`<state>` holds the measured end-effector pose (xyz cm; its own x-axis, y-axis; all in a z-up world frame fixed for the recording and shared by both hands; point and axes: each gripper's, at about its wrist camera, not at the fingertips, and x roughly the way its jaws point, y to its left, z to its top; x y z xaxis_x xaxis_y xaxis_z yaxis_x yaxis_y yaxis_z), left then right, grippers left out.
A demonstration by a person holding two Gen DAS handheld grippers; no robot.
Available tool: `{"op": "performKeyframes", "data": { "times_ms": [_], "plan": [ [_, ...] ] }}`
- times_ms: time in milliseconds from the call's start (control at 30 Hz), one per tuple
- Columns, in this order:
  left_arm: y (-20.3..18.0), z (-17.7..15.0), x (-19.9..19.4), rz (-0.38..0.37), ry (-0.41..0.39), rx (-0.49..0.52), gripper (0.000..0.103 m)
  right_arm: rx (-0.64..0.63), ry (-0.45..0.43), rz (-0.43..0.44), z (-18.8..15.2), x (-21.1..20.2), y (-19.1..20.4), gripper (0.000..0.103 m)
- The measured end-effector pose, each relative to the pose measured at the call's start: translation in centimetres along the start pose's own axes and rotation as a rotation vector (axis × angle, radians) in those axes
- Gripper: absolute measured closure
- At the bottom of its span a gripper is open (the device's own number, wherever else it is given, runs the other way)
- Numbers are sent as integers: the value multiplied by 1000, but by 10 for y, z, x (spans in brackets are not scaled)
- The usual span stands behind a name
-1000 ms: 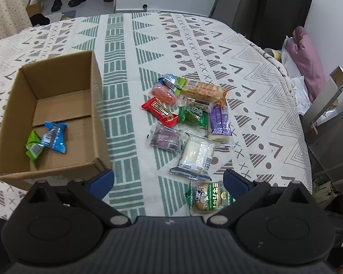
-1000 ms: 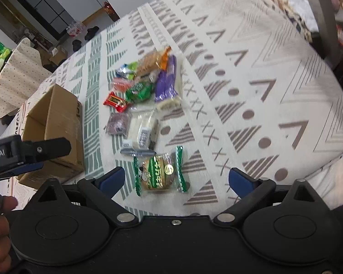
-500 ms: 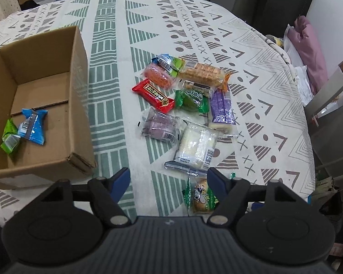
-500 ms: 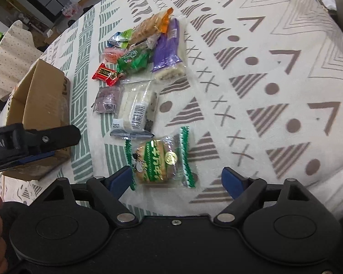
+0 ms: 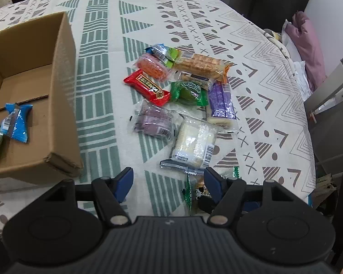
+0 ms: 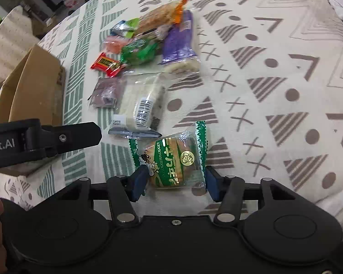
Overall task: Organize snacks
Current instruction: 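Grasp white bread pack with left tool while right tool grasps green-wrapped cake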
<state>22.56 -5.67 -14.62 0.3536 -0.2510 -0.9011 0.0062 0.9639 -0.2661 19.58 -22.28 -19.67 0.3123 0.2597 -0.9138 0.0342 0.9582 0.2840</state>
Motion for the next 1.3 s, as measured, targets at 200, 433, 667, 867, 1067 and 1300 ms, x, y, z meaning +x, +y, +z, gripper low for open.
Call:
{"op": "performKeyframes", "data": {
  "times_ms": [200, 433, 667, 867, 1067, 1300],
  "plan": [
    [-7, 4, 6, -7, -6, 16, 35, 39, -32, -13, 5, -11, -15, 76],
    [-11, 5, 13, -8, -3, 16, 35, 77, -55, 10, 16, -20, -37, 103],
    [-14, 8, 21, -12, -15, 16, 35, 86, -31, 49, 15, -24, -37, 74],
    [-16, 11, 27, -34, -32, 19, 35, 72, -19, 76, 14, -18, -31, 44],
    [-5, 9, 27, -49, -37, 3, 35, 25, -18, 62, 13, -10, -16, 25],
    [4, 10, 27, -74, -46, -8, 35, -54, -1, -48, 7, 6, 6, 38]
  ]
}}
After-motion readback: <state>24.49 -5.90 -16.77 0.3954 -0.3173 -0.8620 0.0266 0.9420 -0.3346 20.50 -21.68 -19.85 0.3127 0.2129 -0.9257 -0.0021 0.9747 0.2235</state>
